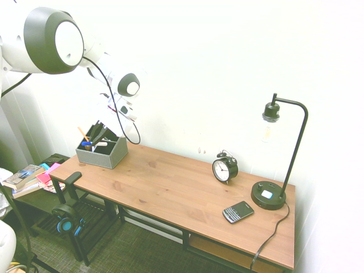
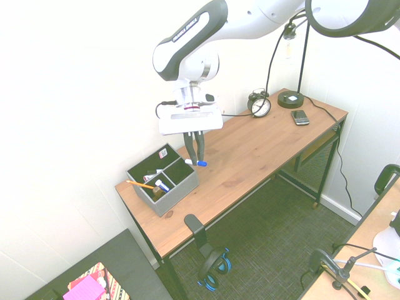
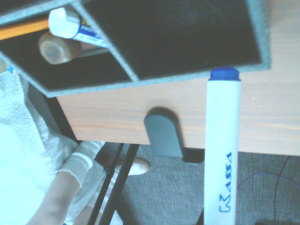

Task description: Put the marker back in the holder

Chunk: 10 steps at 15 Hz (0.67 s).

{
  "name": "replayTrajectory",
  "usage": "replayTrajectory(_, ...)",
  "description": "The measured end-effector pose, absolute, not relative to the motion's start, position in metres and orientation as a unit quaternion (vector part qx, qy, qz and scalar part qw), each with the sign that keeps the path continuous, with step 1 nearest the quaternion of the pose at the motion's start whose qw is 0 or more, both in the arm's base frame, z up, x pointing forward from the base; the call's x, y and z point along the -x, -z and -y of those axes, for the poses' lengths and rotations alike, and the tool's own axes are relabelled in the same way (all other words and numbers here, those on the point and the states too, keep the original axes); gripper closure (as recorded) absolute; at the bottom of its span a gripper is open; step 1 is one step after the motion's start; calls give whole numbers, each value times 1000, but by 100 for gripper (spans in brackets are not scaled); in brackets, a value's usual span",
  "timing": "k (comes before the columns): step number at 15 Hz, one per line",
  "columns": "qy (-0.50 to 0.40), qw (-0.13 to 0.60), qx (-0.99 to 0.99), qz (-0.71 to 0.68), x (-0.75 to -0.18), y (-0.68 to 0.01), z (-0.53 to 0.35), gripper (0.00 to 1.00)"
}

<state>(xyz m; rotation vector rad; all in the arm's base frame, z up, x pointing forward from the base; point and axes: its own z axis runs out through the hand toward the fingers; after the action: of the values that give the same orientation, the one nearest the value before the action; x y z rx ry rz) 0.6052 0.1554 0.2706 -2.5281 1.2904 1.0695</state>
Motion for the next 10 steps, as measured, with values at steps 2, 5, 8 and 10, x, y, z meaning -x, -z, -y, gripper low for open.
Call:
replayTrajectory(2, -362, 58, 827, -427, -603, -269, -163, 100)
replayTrajectory(5, -377, 65, 816, -433, -612, -247, -175, 100)
replayTrajectory(8, -379, 71, 813, -436, -631, -223, -181, 0)
replayTrajectory(10, -380, 72, 813, -435, -637, -212, -184, 0)
